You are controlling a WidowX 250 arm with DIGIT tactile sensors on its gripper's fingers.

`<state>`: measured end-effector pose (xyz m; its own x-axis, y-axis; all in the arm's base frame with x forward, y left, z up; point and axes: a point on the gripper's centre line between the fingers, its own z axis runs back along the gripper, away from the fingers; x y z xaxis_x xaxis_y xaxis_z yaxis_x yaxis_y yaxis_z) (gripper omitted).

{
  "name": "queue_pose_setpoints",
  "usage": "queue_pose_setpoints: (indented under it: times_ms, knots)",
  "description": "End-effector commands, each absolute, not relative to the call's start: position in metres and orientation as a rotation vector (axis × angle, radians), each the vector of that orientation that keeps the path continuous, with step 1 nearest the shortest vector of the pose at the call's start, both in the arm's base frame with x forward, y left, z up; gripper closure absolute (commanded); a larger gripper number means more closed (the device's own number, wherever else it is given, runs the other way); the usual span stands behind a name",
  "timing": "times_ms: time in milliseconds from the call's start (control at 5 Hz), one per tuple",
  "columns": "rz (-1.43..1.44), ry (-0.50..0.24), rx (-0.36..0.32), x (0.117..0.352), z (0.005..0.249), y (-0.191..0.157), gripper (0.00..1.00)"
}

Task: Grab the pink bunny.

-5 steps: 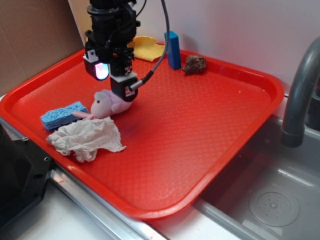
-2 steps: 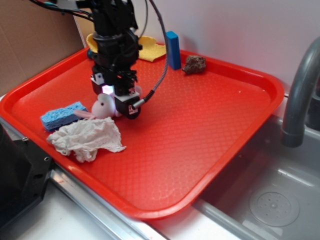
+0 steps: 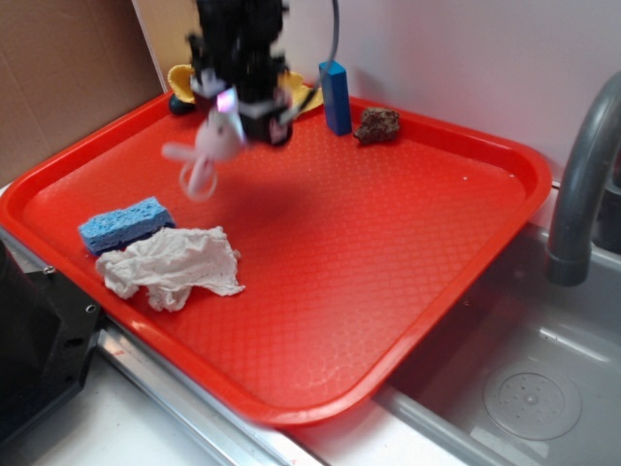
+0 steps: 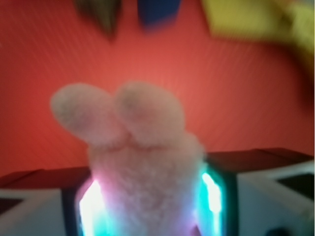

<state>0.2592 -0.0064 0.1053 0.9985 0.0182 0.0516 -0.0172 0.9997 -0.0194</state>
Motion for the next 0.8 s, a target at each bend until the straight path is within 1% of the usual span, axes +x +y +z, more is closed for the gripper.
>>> queue_pose_setpoints:
  times_ms: [0,200,400,600]
  knots:
    - [0.050,-0.232,-0.067,0.287,0.196,-0.006,1.00]
    - [0.071,-0.251,-0.042,0.302,0.217,-0.009,1.00]
    - [0.076,-0.294,-0.042,0.308,0.231,-0.009,1.00]
    - [0.080,-0.308,-0.004,0.307,0.235,-0.008,1.00]
